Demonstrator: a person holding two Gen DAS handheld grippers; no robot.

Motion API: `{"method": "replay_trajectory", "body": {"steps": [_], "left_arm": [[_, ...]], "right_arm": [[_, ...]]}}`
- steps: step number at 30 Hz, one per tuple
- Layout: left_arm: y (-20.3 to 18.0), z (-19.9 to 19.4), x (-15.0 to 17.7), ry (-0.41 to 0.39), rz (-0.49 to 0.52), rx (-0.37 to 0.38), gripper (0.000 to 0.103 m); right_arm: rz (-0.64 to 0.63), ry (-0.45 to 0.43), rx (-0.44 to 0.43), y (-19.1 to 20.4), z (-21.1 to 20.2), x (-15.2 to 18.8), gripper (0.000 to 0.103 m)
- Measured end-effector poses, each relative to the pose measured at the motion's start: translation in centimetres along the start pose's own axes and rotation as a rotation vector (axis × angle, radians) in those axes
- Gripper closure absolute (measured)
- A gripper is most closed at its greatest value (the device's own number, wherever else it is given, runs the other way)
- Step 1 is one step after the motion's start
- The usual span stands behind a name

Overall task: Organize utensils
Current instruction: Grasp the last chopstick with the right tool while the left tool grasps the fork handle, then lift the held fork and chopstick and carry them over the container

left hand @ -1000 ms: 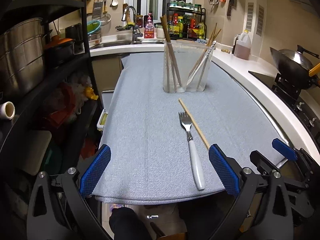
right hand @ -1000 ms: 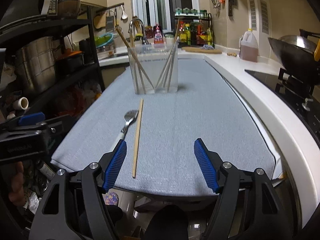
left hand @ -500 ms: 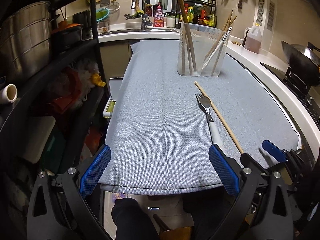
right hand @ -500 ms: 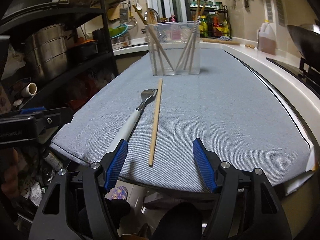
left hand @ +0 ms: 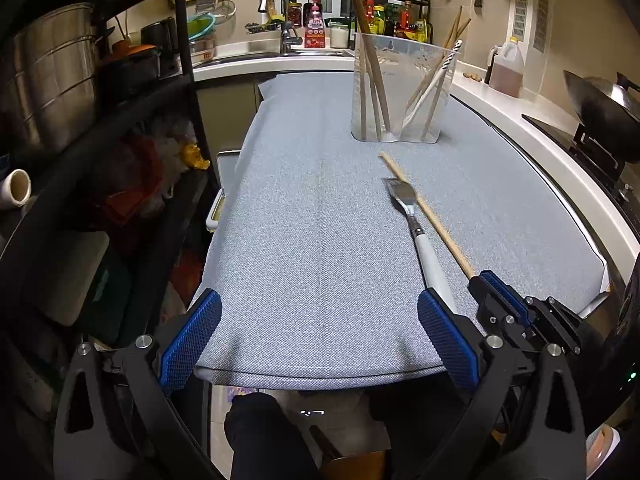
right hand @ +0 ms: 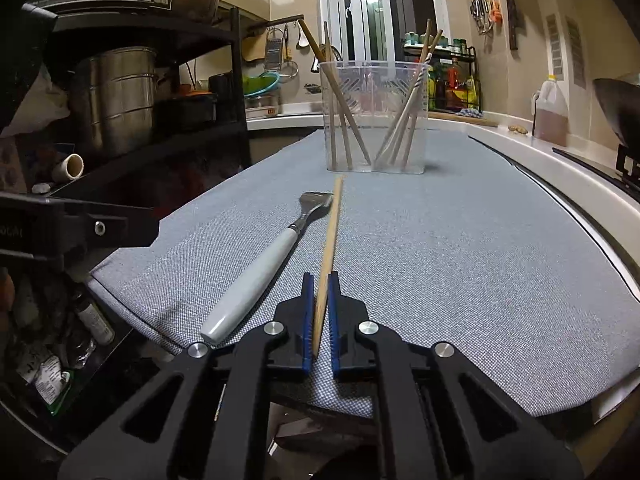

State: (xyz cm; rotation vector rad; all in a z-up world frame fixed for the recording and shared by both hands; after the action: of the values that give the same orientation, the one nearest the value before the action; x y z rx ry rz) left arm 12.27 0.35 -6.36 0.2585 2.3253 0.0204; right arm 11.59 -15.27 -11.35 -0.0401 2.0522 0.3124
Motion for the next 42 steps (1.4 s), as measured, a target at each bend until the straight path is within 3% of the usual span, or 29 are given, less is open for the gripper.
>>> {"method": "replay_trajectory", "body": {"steps": [8, 15, 17, 20, 24, 28, 32, 36, 42], "left_arm": [[-1.7, 0.5, -0.7, -0.039, -0.013, 0.049, 0.008], [-5.4, 3.8, -0.3, -0.019, -0.009, 0.07, 0.01], [-6.1, 4.8, 0.2, -0.012, -0.004, 0.06, 0.013], [-6.5, 4.5, 0.7, -0.076, 0.032, -0.002, 0.013], [-6.2, 3.4, 1.4, -0.123, 0.024, -0.005, 0.015], [-5.9, 2.8, 1.7, -0.135, 0.03, -0.003, 0.025], [-6.3, 2.7, 1.7, -0.136, 0.049, 0.02, 0.046], [-7.0, 2.9, 1.2, -0.127, 0.079, 0.053, 0.082], [-6.6, 2.5, 1.1, -0.103, 0.071, 0.062, 0.085]], "right_arm": [[0.065, 0.012, 0.108, -4.7, -1.8, -0.5, 0.098], [0.09, 0.006, 0.149, -7.1, -2.7, -0.4, 0.097], [0.079, 0.0, 0.153, -7.0, -2.8, -0.3, 0.097], [0.079, -0.004, 0.151, -7.2, -2.8, -0.2, 0.097], [0.074, -0.024, 0.155, -7.2, -2.8, 0.0, 0.097], [0.071, -0.04, 0.17, -7.0, -2.7, 0.0, 0.097], [0.069, -0.053, 0.17, -7.0, -2.7, 0.1, 0.097], [0.053, -0.047, 0.171, -6.8, -2.6, 0.0, 0.097], [0.069, 0.013, 0.15, -6.8, -2.7, -0.6, 0.098]]}}
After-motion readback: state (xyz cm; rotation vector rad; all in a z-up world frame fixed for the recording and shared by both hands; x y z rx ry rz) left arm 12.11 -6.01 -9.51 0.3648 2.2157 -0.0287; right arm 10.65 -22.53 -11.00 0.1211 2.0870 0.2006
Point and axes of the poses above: each gripper's, at about its wrist camera, not at the fingertips, and z roughly the way its jaws point, y to its left, x to its underside, the point moved 5 cm from there along z, roughly the way its jaws point, and after that the axes turned 8 degrees about z, right-handed, at the moved point
